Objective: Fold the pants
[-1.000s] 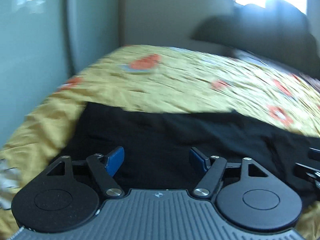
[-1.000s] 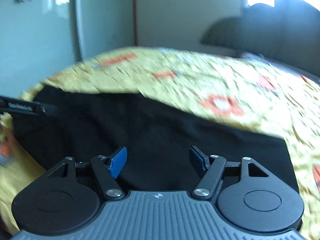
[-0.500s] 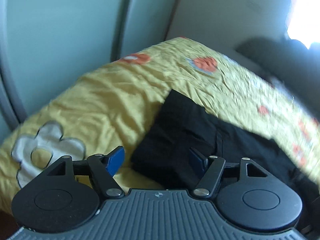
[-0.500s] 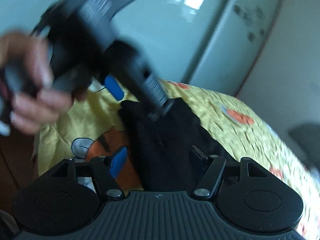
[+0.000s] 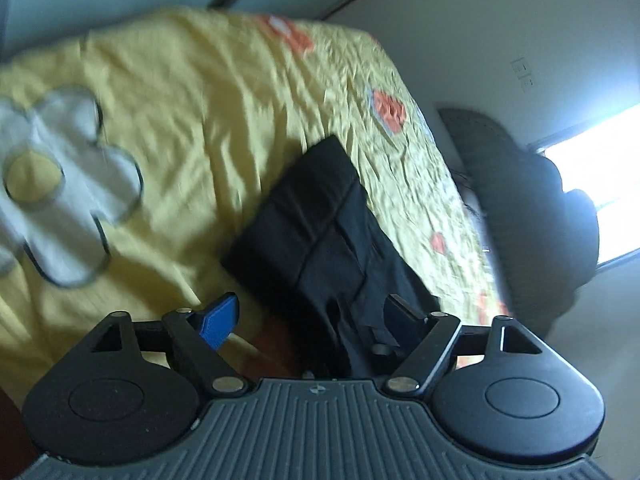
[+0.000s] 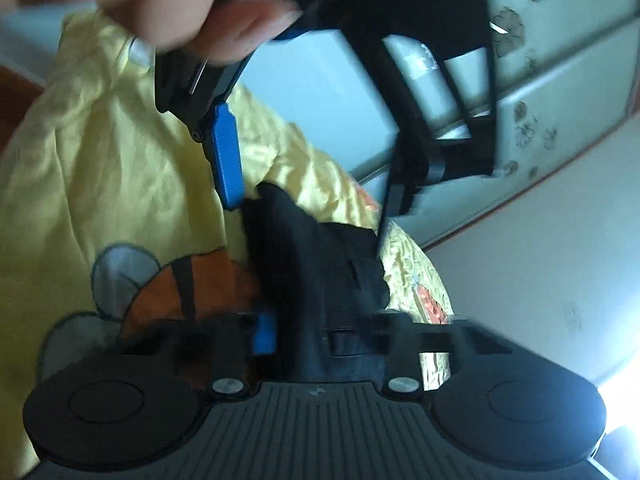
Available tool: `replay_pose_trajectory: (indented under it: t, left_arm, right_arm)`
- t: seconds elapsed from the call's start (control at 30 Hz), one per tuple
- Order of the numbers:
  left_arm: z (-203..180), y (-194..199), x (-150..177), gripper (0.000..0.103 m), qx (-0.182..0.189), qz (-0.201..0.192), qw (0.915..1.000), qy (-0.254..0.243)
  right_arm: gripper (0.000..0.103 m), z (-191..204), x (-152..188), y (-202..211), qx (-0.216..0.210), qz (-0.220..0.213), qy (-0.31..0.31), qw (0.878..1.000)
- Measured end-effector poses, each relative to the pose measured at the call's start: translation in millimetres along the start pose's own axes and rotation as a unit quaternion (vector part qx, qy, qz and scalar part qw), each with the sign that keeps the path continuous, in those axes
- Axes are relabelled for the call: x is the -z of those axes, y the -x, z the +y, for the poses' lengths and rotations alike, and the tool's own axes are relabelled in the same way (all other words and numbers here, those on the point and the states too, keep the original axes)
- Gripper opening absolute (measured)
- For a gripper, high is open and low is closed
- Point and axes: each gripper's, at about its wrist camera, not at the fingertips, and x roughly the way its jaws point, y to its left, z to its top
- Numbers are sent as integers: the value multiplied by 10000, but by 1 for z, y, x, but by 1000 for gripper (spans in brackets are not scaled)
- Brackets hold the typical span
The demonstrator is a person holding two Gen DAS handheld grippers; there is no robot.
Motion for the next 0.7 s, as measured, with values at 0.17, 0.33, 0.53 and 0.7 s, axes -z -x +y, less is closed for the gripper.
replay_pose_trajectory:
  t: [0.17,0.33,0.53,0.7]
  left_arm:
    - [13,-22,-6,85,498,262,9961,677]
    - [7,-53,-20,85,833,178,9921,919]
    - [-2,-79,-40,73,832,99,9926,884]
    - [3,-84,-49,61,683,94,9940,845]
  right_arm:
    - [11,-29,7,2,-355,-215,-982,9943]
    - [11,-91,20,5,-947,-365,-2751,9560]
    - [12,-135,49,10,-2074,-553,-3713,9034]
    - [12,-168,84,-7,-1990,-396,-4853,8505]
